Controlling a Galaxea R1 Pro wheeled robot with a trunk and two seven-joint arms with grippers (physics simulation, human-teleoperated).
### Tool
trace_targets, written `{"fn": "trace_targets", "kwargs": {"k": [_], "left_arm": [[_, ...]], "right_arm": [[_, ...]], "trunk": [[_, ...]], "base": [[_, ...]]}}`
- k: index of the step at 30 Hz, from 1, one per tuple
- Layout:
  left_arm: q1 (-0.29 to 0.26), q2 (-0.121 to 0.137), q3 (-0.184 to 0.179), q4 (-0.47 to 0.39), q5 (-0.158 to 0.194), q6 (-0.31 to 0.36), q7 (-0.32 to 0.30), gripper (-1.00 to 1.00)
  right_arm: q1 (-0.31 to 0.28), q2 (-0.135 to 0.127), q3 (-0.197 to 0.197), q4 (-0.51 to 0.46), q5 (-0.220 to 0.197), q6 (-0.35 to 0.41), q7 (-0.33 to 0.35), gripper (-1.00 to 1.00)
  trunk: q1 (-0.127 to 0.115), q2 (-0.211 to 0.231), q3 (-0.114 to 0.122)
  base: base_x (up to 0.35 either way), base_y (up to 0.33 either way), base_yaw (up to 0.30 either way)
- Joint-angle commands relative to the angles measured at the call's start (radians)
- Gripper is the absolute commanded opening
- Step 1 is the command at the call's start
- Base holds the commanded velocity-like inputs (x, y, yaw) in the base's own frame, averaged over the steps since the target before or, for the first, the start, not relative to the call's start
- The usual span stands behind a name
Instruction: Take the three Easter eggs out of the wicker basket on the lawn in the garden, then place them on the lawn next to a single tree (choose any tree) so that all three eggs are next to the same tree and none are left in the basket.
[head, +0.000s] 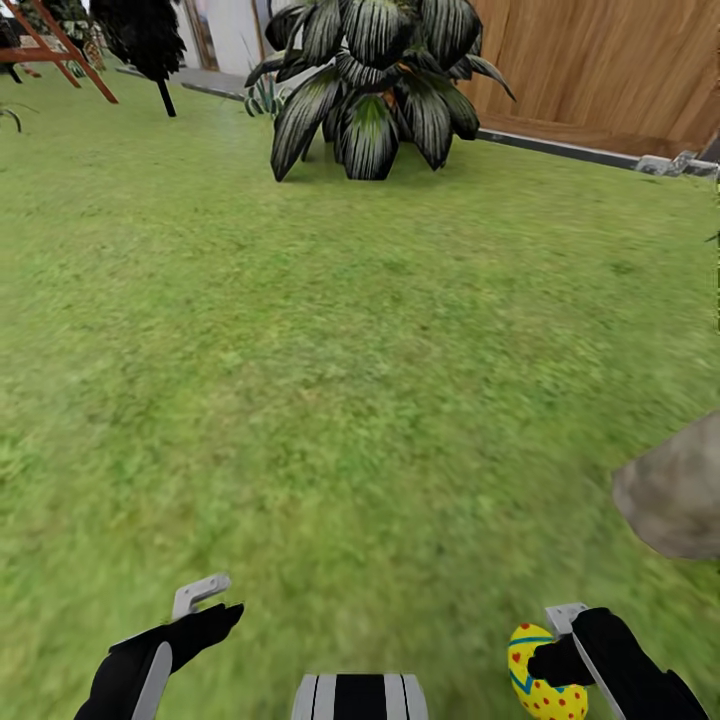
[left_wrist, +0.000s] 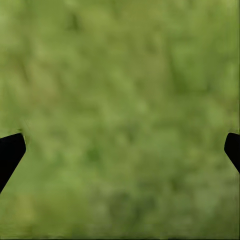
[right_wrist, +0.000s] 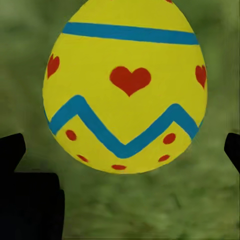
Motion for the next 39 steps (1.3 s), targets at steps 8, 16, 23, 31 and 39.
{"fn": "trace_targets", "kwargs": {"k": [8,16,23,31,39], "left_arm": [[0.000,-0.001,0.002,0.005,0.002,0.006,-0.002,1.00],[0.000,-0.004,0.003,0.006,0.002,0.006,-0.001,1.00],[0.000,-0.007,0.002,0.020,0.001,0.006,0.000,1.00],[0.000,-0.013,0.003,0.026,0.002,0.004,-0.001,1.00],[0.000,-0.015,0.003,0.028,0.001,0.004,0.000,1.00]], "right_arm": [[0.000,-0.001,0.002,-0.001,0.011,0.003,0.008,1.00],[0.000,0.001,0.004,0.000,0.011,0.003,0.008,1.00],[0.000,0.001,0.004,-0.001,0.011,0.003,0.008,1.00],[0.000,0.001,0.005,-0.001,0.011,0.003,0.008,1.00],[0.000,0.001,0.005,0.000,0.011,0.005,0.008,1.00]], "trunk": [[-0.004,0.002,0.030],[-0.008,0.003,0.061],[-0.011,0.005,0.088],[-0.015,0.007,0.119],[-0.018,0.009,0.150]], "base": [[-0.335,0.000,0.000],[-0.339,-0.030,0.037],[-0.328,-0.101,0.255],[-0.059,-0.016,0.287],[-0.077,-0.063,0.288]]}}
